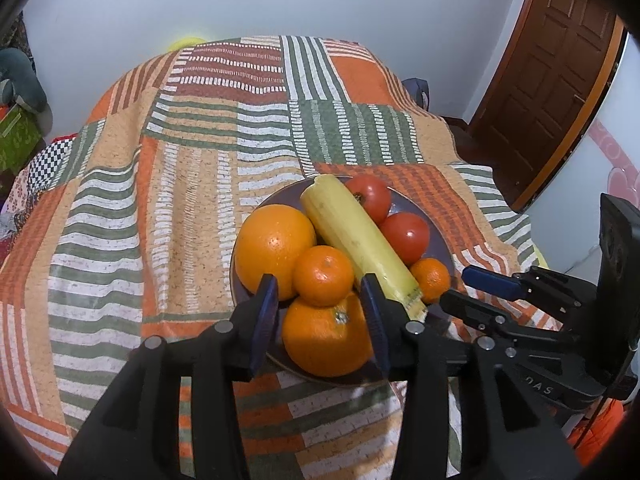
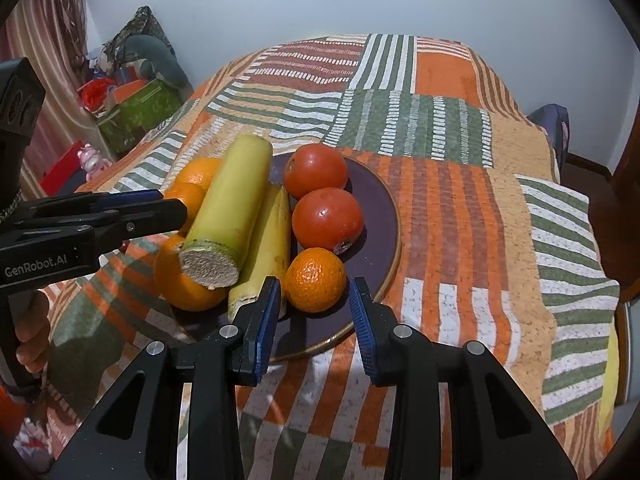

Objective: Organize fruits
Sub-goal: 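Carry both mandarins over the plate, lower them and open both grippers, then grasp a small dark red fruit with the right gripper while the left gripper grasps another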

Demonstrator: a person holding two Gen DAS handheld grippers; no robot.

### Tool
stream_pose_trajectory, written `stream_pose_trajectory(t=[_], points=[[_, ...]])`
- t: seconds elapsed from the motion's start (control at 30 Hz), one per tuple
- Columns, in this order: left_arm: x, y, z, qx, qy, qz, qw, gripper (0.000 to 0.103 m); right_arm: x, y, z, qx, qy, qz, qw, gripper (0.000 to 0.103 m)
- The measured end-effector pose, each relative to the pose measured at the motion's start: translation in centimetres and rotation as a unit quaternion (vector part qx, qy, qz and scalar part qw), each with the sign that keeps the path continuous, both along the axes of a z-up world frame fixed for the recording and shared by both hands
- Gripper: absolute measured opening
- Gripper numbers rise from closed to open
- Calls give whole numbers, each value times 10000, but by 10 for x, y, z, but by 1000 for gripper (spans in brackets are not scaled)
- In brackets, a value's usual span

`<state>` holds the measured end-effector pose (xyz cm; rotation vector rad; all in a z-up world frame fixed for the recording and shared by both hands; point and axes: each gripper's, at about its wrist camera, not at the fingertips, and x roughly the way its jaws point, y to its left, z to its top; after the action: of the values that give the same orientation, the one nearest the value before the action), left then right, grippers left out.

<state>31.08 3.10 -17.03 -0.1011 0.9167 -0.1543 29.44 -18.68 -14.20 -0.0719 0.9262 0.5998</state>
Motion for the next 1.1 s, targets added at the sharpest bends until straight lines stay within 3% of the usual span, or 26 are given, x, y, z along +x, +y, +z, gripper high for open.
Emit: stream_pose_trajectory(t=[0.33, 0.47, 0.6, 0.87, 1.1], points=[[-51, -6, 32, 112, -238, 22, 9997, 54, -32, -12, 30, -89, -222, 2, 9997, 34], [-76, -11, 43, 175, -321, -4, 9993, 57, -51, -15, 40, -123, -333, 13, 9994, 41], [-103, -14, 51, 192, -366, 3, 9991, 61, -67, -17, 46, -130, -384, 34, 9992, 41], [-143, -8, 50, 177, -285, 90, 9994, 66, -97, -19, 39, -219, -176, 144, 9995, 41], [-164, 0, 30, 231, -129, 191, 9995, 66, -116, -15, 20, -242, 71, 298, 9992, 41]])
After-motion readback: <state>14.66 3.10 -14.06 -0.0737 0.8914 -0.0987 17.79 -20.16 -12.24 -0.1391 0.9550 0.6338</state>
